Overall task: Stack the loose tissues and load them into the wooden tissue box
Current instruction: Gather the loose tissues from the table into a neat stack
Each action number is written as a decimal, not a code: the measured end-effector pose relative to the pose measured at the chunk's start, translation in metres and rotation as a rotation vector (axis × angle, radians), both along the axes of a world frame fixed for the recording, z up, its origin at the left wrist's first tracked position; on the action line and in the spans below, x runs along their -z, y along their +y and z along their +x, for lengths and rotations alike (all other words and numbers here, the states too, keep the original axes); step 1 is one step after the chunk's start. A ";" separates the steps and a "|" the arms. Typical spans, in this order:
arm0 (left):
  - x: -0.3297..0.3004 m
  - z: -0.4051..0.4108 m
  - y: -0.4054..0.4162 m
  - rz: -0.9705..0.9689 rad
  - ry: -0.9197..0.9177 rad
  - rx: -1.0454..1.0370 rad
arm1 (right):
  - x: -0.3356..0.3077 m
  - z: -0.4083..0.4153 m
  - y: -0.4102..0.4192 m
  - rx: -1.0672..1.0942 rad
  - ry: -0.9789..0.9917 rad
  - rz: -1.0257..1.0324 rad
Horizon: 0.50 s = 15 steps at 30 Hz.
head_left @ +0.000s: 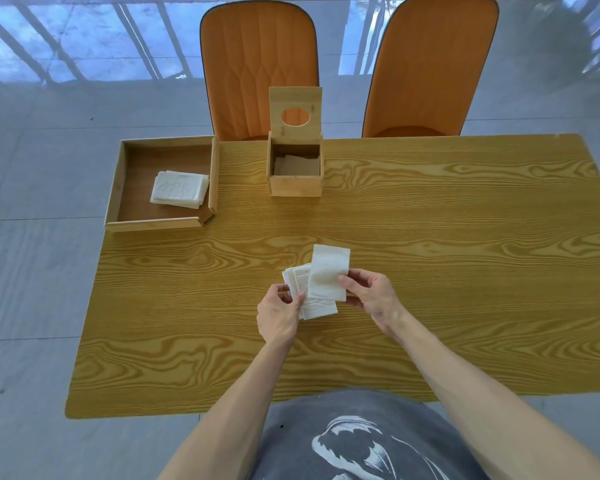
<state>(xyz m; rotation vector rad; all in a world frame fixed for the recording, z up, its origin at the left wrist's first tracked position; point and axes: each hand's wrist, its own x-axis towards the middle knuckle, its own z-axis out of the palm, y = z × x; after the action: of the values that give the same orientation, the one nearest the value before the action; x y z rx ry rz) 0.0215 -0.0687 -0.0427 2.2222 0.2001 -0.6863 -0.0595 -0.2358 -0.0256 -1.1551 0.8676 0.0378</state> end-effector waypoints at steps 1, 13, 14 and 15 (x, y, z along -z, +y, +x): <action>0.000 0.000 0.000 0.000 0.004 -0.001 | 0.001 0.003 0.003 -0.044 0.004 -0.006; 0.001 0.000 -0.001 -0.009 0.012 -0.028 | 0.022 0.012 0.035 -0.328 0.453 -0.872; 0.000 -0.001 -0.002 -0.010 0.014 -0.040 | 0.020 0.013 0.037 -0.330 0.465 -0.878; 0.000 -0.001 -0.002 -0.005 0.013 -0.048 | 0.018 0.015 0.039 -0.320 0.467 -0.878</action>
<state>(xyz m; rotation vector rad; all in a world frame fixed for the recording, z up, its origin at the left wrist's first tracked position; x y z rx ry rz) 0.0201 -0.0711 -0.0426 2.2017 0.2573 -0.6753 -0.0443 -0.1963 -0.0433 -2.1623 1.1410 0.2116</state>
